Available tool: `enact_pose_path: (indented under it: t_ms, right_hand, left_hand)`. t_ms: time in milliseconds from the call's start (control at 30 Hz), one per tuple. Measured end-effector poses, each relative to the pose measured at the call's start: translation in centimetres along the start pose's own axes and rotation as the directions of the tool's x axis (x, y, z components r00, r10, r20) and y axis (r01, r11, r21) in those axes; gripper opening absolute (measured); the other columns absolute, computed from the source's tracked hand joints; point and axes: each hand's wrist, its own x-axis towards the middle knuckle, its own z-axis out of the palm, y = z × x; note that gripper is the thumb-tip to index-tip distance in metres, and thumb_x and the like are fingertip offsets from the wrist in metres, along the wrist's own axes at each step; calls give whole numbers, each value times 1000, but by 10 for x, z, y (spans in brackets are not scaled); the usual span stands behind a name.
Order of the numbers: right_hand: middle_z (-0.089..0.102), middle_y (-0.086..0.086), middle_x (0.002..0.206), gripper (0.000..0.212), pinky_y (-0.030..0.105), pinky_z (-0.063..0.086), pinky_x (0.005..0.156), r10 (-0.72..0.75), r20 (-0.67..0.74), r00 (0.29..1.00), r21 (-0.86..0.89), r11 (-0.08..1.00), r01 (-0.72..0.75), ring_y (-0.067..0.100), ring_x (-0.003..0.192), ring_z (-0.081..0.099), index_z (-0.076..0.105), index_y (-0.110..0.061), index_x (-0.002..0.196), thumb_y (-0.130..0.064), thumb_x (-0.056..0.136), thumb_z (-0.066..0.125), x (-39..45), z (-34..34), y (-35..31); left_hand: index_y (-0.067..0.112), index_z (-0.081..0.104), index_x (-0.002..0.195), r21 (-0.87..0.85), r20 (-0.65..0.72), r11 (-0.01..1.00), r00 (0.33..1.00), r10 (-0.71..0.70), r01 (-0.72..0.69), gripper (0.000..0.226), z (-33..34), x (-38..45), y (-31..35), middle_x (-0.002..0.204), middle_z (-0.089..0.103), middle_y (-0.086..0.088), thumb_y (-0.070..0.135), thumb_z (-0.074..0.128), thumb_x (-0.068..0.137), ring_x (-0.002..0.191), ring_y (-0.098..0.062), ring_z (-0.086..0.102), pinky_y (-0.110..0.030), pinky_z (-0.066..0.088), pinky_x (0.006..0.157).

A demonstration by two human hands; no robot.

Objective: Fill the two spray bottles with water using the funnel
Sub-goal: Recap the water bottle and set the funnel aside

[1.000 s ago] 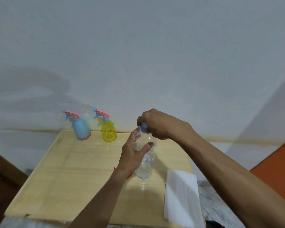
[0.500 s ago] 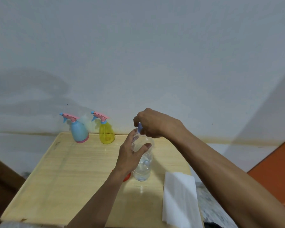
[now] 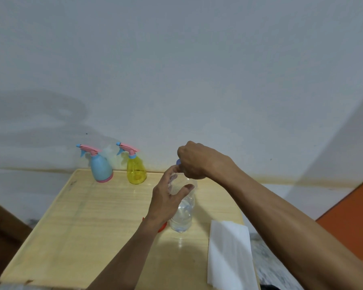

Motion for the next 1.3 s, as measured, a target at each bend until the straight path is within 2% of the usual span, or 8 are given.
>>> enact_pose_path:
  t_ms: [200, 400, 567, 733, 967, 1067, 1200, 1300]
  right_hand:
    - [61, 5, 114, 25, 39, 57, 78, -75, 64, 995, 38, 997, 73, 27, 97, 65, 64, -15, 121, -27, 100, 60, 4, 0, 11]
    - [50, 7, 100, 45, 34, 44, 72, -53, 32, 998, -19, 998, 53, 28, 86, 54, 62, -7, 115, -47, 105, 44, 4, 7, 15]
    - [61, 6, 116, 38, 40, 54, 83, -127, 94, 987, 163, 980, 111, 27, 96, 64, 55, -28, 134, -41, 98, 61, 3, 3, 35]
    - [61, 9, 105, 38, 43, 54, 79, -114, -15, 993, 72, 991, 114, 29, 90, 61, 60, -13, 117, -47, 102, 49, 4, 17, 31]
    - [65, 2, 104, 37, 37, 49, 83, -174, -239, 955, 257, 938, 235, 17, 89, 55, 67, -14, 117, -45, 99, 57, 9, 43, 40]
    - [67, -2, 105, 37, 34, 51, 80, -69, -391, 918, 435, 865, 251, 16, 83, 60, 69, -18, 119, -46, 97, 62, 4, 67, 40]
    - [71, -3, 121, 38, 31, 49, 96, 186, -575, 797, 604, 754, 260, 17, 106, 65, 63, -23, 136, -34, 99, 63, -7, 107, 25]
    - [59, -16, 134, 44, 12, 34, 102, 329, -562, 759, 704, 672, 230, 5, 122, 54, 51, -30, 145, -35, 102, 58, -14, 131, 10]
  left_hand:
    - [38, 48, 138, -1, 11, 1000, 1000, 1, -1, 65, 0, 3, -2, 133, 60, 21, 37, 80, 81, 128, 7, 48, -38, 42, 111]
    - [59, 52, 114, 33, 21, 999, 1000, -9, 9, 50, 0, 3, 3, 118, 61, 33, 34, 81, 81, 124, 7, 51, -34, 45, 106]
    - [37, 48, 138, -1, 6, 1000, 1000, -11, 11, 71, 0, 5, -4, 132, 61, 17, 48, 80, 76, 127, 6, 50, -38, 46, 108]
    - [36, 50, 136, 8, -6, 1000, 1000, -21, 21, 69, -1, 8, -5, 130, 62, 16, 45, 82, 76, 126, 7, 50, -39, 45, 108]
    - [36, 50, 138, -23, -28, 1000, 1000, -14, 13, 75, -1, 8, -10, 131, 62, 13, 50, 82, 72, 126, 5, 51, -41, 45, 109]
    - [38, 49, 137, -40, -2, 999, 1000, -11, 11, 76, -2, 7, -9, 134, 60, 17, 51, 82, 70, 130, 6, 48, -40, 44, 110]
    - [35, 34, 150, 23, 84, 999, 996, 33, -35, 89, -20, 0, -16, 149, 46, 17, 32, 83, 76, 138, 2, 40, -27, 41, 106]
    - [30, 39, 147, 54, -88, 998, 996, -34, 39, 73, -45, -8, -42, 144, 52, 6, 12, 74, 86, 134, -8, 48, -36, 44, 107]
